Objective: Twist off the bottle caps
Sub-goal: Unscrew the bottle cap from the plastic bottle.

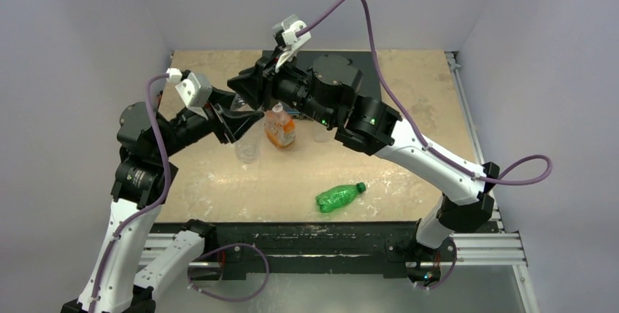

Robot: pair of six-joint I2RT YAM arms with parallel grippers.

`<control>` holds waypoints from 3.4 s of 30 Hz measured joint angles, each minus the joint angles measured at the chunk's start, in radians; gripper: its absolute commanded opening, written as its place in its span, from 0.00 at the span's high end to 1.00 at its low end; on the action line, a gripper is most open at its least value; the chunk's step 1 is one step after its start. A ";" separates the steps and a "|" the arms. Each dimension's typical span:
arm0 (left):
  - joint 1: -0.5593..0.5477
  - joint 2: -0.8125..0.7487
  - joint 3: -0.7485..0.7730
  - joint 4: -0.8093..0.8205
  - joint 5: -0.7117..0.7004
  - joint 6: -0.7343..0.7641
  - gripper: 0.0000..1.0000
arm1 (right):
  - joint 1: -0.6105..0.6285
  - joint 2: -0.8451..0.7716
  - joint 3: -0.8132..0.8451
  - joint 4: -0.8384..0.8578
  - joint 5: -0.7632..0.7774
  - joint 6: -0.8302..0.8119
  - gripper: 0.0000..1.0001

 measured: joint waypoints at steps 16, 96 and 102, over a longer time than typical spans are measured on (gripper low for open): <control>0.000 0.000 0.000 0.000 0.008 -0.018 0.84 | -0.005 -0.010 -0.016 0.016 -0.034 0.005 1.00; -0.006 0.021 0.056 -0.035 -0.117 0.150 0.97 | 0.016 0.066 0.132 -0.073 0.086 -0.025 1.00; -0.006 0.016 0.056 -0.028 -0.103 0.134 1.00 | 0.016 0.057 0.125 -0.073 0.081 -0.029 1.00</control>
